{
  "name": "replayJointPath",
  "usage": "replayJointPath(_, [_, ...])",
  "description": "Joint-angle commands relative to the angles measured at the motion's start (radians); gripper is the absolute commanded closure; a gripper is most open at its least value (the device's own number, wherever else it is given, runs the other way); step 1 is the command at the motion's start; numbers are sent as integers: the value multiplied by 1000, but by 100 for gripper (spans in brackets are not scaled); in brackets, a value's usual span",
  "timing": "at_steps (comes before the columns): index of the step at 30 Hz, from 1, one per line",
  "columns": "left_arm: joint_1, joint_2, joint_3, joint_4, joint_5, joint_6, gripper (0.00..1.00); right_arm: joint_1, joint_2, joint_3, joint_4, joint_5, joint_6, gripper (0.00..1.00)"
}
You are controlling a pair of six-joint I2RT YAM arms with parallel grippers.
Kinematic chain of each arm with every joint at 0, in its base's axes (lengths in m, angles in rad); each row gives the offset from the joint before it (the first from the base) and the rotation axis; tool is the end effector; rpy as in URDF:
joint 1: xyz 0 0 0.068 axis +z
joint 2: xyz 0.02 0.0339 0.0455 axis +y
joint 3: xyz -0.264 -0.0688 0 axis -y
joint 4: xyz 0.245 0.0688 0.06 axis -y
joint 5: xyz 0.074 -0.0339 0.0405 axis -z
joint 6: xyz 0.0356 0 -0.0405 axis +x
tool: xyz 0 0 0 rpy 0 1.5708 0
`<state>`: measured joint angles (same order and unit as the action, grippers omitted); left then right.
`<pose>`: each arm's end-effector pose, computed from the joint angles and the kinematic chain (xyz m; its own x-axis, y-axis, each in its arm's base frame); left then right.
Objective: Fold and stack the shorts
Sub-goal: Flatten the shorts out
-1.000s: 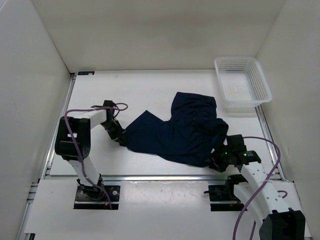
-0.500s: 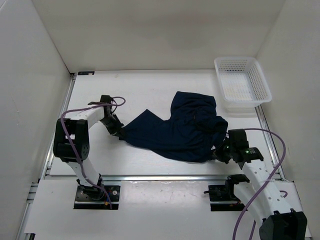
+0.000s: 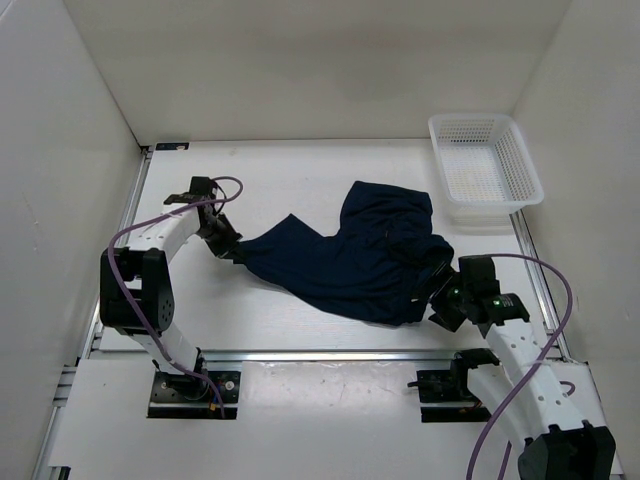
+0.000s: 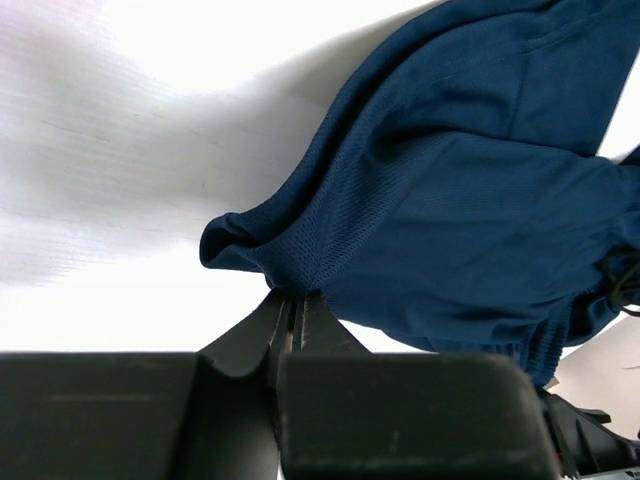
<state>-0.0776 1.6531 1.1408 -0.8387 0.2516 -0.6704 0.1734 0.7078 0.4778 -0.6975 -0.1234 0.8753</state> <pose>0.3067 -0.0327 0.2029 -0.8427 -0.5380 -0.0199 -0.5033 0.8003 -0.3258 0.1344 0.0280 0.2002 -0.6923 0.6522 -0.3087 0.4488 0.7242 0.5236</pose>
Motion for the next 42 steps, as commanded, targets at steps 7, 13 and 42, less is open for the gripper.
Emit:
replayJointPath(7, [1,-26,99,-20,11,8,90,15,183,-5,188,-87,16,19])
replayJointPath(13, [1,-16,132,-30,11,8,90,15,233,-5,225,-119,28,37])
replayJointPath(42, [-8,-16,142,-48,11,8,90,81,354,28,273,-104,73,87])
